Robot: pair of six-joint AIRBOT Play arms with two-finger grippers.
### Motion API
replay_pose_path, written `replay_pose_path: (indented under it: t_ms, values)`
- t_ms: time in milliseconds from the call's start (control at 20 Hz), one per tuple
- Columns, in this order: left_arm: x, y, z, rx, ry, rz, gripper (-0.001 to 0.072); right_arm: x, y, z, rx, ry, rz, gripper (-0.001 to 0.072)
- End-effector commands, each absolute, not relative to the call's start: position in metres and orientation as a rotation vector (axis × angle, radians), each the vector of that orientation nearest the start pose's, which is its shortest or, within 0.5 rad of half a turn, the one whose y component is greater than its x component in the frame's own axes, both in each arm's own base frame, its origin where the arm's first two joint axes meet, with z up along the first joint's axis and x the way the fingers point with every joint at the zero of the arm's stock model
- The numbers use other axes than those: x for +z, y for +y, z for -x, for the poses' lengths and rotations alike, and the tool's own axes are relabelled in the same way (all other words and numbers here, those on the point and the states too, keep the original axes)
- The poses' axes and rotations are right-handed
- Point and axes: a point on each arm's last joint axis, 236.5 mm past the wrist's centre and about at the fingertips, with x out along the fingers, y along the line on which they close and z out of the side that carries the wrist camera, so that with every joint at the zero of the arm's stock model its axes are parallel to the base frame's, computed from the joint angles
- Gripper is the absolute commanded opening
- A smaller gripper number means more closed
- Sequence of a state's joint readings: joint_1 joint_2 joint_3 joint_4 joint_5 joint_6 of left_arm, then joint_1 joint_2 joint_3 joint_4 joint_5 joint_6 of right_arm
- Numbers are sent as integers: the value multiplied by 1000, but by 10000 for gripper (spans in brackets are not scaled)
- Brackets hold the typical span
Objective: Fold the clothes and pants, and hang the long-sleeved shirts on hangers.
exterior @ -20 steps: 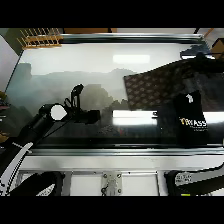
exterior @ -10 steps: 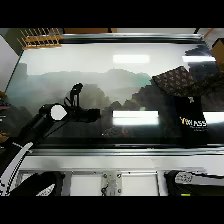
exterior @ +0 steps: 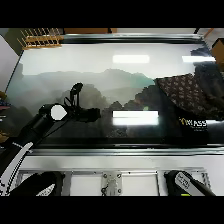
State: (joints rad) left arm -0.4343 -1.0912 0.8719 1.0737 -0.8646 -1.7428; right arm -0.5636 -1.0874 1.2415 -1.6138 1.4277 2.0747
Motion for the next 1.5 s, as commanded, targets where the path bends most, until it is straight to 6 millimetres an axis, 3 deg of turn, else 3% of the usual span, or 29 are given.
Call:
replay_pose_path:
  t_ms: [0, 250, 450, 500, 550, 600, 700, 800, 850, 950, 1050, 1200, 1250, 1350, 1400, 1450]
  values:
    - [18, -235, -302, -461, 1203, 389, 4, 59, -172, -225, -914, 1175, -736, 14]
    - [15, -235, -297, -469, 1226, 373, 4, 30, -162, -210, -911, 1218, -736, 17]
    - [15, -234, -295, -473, 1231, 367, 4, 23, -157, -207, -899, 1244, -737, 33]
    - [15, -234, -295, -473, 1231, 367, 4, 23, -155, -209, -882, 1244, -740, 238]
    - [15, -234, -295, -473, 1231, 367, 4, 23, -151, -212, -850, 1249, -737, 563]
    - [15, -234, -295, -473, 1231, 367, 4, 24, -148, -217, -802, 1246, -721, 676]
    - [15, -234, -295, -473, 1231, 367, 4, 41, -144, -239, -688, 1165, -678, 675]
    - [15, -235, -295, -473, 1230, 367, 4, 87, -134, -278, -512, 984, -586, 675]
    - [15, -234, -295, -473, 1231, 368, 4, 114, -121, -298, -416, 883, -556, 675]
    - [15, -235, -296, -473, 1230, 369, 4, 159, -75, -331, -184, 725, -523, 675]
    - [16, -235, -298, -472, 1219, 371, 4, 170, -20, -343, 28, 714, -477, 675]
    - [16, -235, -298, -471, 1219, 372, 4, 158, 44, -343, 235, 781, -362, 663]
    - [16, -235, -298, -471, 1220, 371, 5, 153, 61, -341, 285, 802, -337, 535]
    - [16, -235, -297, -472, 1222, 372, 4, 146, 83, -340, 347, 834, -313, 87]
    - [16, -235, -297, -472, 1223, 371, 4, 143, 90, -339, 364, 846, -308, 21]
    - [16, -235, -298, -472, 1221, 372, 4, 140, 95, -336, 380, 866, -305, 21]
